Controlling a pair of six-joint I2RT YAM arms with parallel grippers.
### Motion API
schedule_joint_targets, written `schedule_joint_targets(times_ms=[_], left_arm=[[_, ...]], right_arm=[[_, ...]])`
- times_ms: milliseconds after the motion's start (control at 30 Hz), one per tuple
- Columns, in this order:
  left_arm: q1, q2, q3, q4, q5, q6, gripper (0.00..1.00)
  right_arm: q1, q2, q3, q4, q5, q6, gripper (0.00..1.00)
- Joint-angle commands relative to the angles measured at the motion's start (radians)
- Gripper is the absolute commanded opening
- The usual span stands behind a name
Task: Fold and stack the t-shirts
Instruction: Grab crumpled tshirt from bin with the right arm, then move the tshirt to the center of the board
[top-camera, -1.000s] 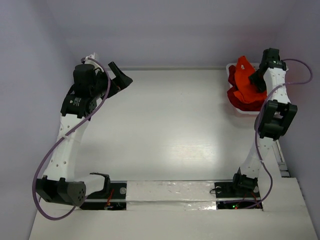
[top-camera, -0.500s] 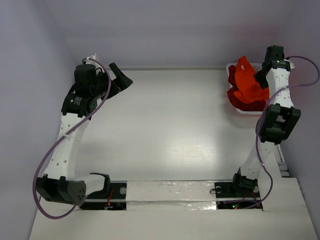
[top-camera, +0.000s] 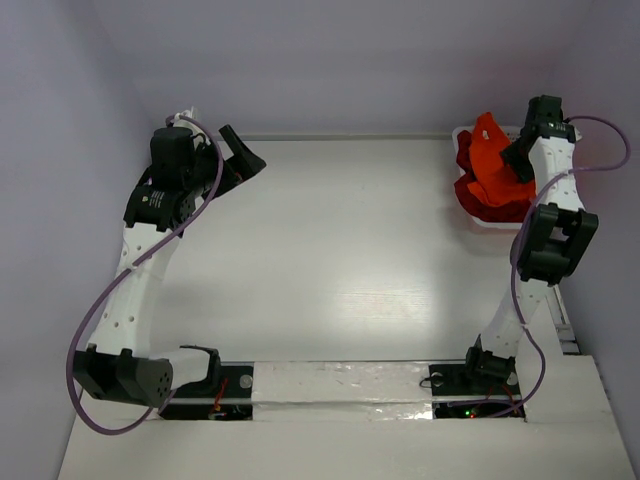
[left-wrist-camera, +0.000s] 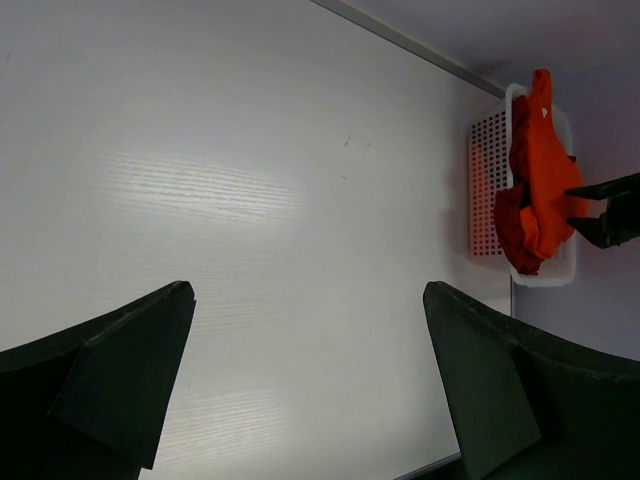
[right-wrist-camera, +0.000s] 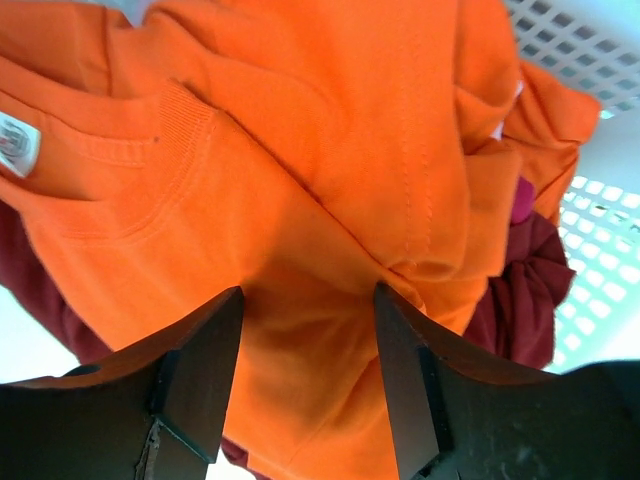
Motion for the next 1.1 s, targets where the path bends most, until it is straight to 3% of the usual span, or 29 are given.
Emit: schedule_joint_targets(times_ms=[0, 67, 200, 400, 767, 867, 1067], left_arm=[[0.007, -0.009, 0.04, 0.01, -0.004, 0.019, 0.99], [0.007, -0.011, 0.039, 0.009, -0.005, 0.017, 0.99], [0.007, -0.014, 0.04, 0.004, -0.008, 0.017, 0.99], [0.007, -0.014, 0.037, 0.004, 0.002, 0.017, 0.99], [0.007, -0.024, -0.058, 0.026, -0.028, 0.013, 0.99], [0.007, -0.026, -0.093, 0.041, -0.035, 0.011, 0.99], [0.007, -0.044, -0.131, 0.075, -0.024, 0.0, 0.99]], right_arm=[[-0.003, 0.016, 0.002, 0.041, -0.035, -0.027, 0.61], [-0.003, 0.016, -0.017, 0.047, -0.038, -0.032, 0.58], [-0.003, 0.001, -0.047, 0.061, -0.026, -0.032, 0.28], [-0.003, -0.024, -0.047, 0.057, 0.002, -0.029, 0.0], [-0.003, -0.163, -0.069, 0.083, 0.008, -0.129, 0.0], [-0.003, -0.225, -0.121, 0.148, -0.088, -0.141, 0.0], [0.178, -0.361, -0.136, 0.189, -0.049, -0.251, 0.0]])
